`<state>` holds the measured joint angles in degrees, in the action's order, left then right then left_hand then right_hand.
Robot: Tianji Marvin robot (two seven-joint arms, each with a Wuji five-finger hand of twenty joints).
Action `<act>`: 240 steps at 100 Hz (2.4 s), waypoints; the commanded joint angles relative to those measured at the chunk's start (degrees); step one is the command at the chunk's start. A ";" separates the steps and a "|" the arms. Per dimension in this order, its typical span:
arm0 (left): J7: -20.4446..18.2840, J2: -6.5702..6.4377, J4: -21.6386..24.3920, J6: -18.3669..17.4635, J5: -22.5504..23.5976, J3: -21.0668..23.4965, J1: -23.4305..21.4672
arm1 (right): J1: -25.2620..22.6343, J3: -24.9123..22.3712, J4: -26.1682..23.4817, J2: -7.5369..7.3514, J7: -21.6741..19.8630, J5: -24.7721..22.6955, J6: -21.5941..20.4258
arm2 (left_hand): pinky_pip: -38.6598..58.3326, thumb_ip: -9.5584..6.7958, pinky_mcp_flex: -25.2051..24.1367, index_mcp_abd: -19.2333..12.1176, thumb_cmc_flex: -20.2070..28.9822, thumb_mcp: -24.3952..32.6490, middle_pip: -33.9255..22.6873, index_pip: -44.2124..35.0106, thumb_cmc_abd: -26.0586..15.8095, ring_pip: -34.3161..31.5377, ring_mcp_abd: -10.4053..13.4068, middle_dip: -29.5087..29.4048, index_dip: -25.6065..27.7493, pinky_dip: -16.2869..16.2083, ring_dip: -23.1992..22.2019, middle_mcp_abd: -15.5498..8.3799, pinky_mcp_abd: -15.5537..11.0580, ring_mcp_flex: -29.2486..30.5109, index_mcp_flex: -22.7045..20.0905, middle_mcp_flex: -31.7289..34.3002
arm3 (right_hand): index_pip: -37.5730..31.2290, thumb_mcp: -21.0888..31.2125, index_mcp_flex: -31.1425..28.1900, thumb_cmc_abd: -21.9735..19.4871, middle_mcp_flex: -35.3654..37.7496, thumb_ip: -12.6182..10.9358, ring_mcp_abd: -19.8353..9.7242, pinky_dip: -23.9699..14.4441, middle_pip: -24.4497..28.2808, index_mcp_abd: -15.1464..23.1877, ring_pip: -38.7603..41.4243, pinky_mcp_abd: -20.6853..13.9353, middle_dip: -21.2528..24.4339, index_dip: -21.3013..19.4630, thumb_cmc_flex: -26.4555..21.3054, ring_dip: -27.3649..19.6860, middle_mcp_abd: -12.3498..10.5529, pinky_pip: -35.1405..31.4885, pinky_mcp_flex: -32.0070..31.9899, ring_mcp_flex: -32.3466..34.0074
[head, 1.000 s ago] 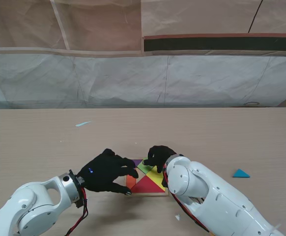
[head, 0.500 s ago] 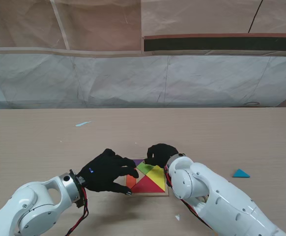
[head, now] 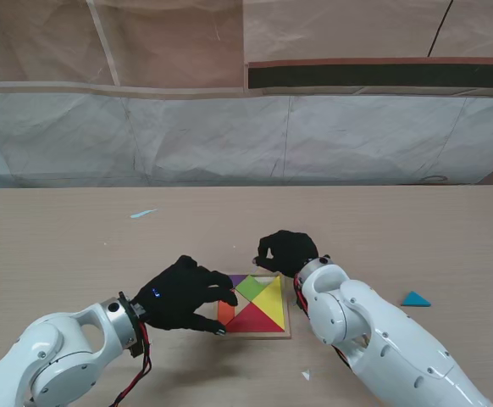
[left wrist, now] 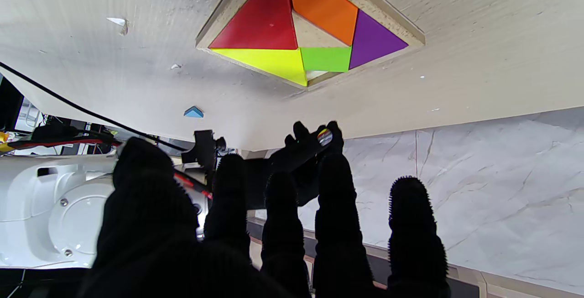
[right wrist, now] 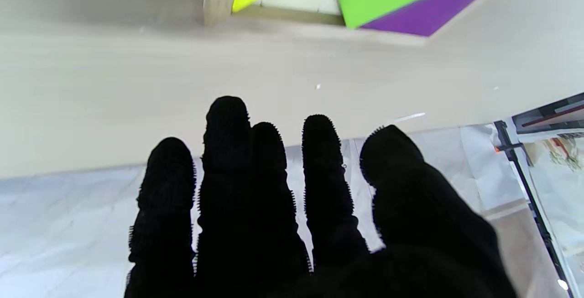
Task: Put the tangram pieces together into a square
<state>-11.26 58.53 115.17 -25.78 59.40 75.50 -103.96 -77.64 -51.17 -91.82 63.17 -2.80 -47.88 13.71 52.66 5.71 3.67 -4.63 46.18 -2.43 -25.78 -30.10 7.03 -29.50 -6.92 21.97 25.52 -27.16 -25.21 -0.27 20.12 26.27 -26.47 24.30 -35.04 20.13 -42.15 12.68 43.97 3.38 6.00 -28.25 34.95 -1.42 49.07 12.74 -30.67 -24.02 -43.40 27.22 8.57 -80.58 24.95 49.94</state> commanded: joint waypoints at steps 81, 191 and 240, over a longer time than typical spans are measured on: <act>-0.58 -0.01 -0.21 0.23 0.42 -1.54 1.86 | -22.41 -39.69 -11.65 -4.93 -14.07 -20.03 -28.32 | 0.52 -1.50 -0.01 -0.12 2.11 -0.06 1.11 0.07 -2.53 -0.27 0.92 -0.20 0.52 -0.23 -0.66 -1.00 -0.43 1.14 -0.85 0.84 | 20.60 7.30 15.43 3.44 -14.63 -1.48 -2.35 7.40 -17.86 -8.31 -32.31 -4.23 4.85 -7.00 16.81 -9.81 -3.20 20.18 -14.91 -15.58; -2.55 -0.19 -1.92 2.38 -1.29 -5.31 5.65 | -23.62 -40.69 0.31 -6.24 -10.87 -27.49 -30.20 | 0.57 -1.54 0.15 -0.13 2.26 -0.04 1.06 -0.05 -2.60 -0.35 1.04 -0.18 0.57 -0.27 -0.70 -1.16 -0.42 1.25 -0.79 0.76 | 22.61 10.01 21.71 8.89 -21.29 -0.65 -5.23 8.29 -16.96 -9.21 -33.30 -7.51 3.69 -10.27 20.10 -10.17 -4.14 23.51 -13.66 -18.15; -3.02 -0.26 -1.76 2.56 -1.22 -5.39 5.50 | -21.96 -38.37 4.07 -6.41 -6.96 -28.10 -28.95 | 0.56 -1.54 0.15 -0.08 2.31 -0.04 1.02 -0.10 -2.63 -0.37 0.97 -0.16 0.56 -0.28 -0.71 -1.10 -0.42 1.14 -0.72 0.68 | 18.99 10.10 18.55 10.65 -18.24 -0.72 -6.97 7.19 -11.44 -6.58 -29.03 -8.47 1.32 -13.33 17.29 -9.06 -5.95 20.55 -9.98 -14.75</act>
<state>-13.25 58.29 113.06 -23.45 58.11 69.91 -98.00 -98.96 -89.72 -87.93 56.59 -8.82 -75.51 -15.26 52.66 5.70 3.74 -4.63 46.81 -2.49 -25.78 -30.10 6.98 -29.50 -6.93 21.97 25.52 -27.16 -25.21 -0.28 20.11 26.95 -26.47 24.86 -14.46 29.58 -21.93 20.94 24.82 3.38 -0.14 -21.06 22.54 -8.97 19.05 12.70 -27.76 -36.15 -23.86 17.50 3.80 -58.69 14.44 33.26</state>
